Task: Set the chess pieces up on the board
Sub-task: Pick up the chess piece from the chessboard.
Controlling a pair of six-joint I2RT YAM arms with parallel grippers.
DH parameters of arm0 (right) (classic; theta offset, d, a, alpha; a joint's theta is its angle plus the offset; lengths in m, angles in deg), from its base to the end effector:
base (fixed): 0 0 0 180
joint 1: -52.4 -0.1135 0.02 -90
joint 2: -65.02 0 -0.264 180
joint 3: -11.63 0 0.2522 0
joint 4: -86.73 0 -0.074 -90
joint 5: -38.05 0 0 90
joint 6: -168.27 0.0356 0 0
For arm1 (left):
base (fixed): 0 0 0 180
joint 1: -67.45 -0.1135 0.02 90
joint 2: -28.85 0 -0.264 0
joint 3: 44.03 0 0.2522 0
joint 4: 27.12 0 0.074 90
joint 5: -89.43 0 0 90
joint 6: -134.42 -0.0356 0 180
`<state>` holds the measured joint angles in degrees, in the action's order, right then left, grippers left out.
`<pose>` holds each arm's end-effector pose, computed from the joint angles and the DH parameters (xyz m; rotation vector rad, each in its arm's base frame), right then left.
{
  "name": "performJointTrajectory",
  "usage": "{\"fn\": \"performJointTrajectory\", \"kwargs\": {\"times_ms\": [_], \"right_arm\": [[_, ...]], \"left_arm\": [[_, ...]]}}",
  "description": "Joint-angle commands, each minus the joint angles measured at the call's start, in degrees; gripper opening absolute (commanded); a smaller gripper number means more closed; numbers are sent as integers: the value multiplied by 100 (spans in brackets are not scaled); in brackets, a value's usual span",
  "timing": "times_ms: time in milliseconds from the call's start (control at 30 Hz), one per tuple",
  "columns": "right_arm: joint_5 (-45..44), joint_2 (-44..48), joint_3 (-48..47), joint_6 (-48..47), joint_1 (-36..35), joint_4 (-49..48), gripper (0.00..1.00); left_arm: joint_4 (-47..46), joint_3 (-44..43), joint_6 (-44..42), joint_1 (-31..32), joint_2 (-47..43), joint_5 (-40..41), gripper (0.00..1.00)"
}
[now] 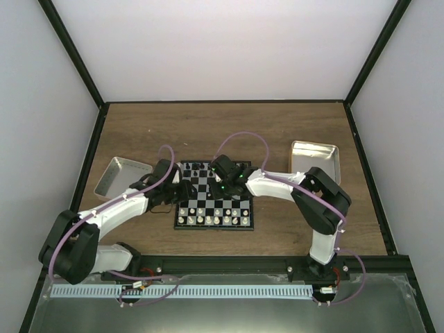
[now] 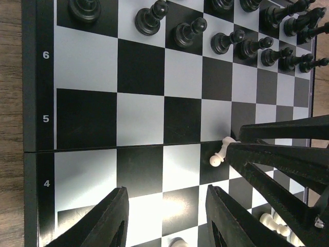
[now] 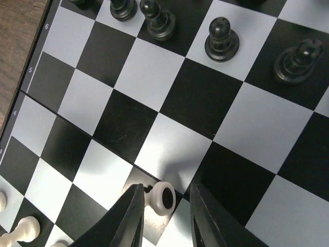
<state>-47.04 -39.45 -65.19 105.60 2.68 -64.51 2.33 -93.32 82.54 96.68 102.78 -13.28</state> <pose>0.2368 0.2842 0.1609 -0.5529 2.6156 0.5922 0.2056 -0.1240 0.1740 -0.1099 2.6472 -0.7212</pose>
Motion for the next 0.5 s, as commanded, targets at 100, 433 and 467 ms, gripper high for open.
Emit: {"fn": "performJointTrajectory", "kwargs": {"times_ms": [100, 433, 467], "right_arm": [[-12, -124, -158, 136, -104, 110, 23], [-25, -201, -139, 195, -118, 61, 16], [-27, -195, -117, 206, -118, 45, 16]], "left_arm": [[-178, 3, -60, 21, 25, -142, 43], [-355, 13, -51, 122, 143, -227, 43], [-386, 11, -40, 138, 165, -224, 43]]}}
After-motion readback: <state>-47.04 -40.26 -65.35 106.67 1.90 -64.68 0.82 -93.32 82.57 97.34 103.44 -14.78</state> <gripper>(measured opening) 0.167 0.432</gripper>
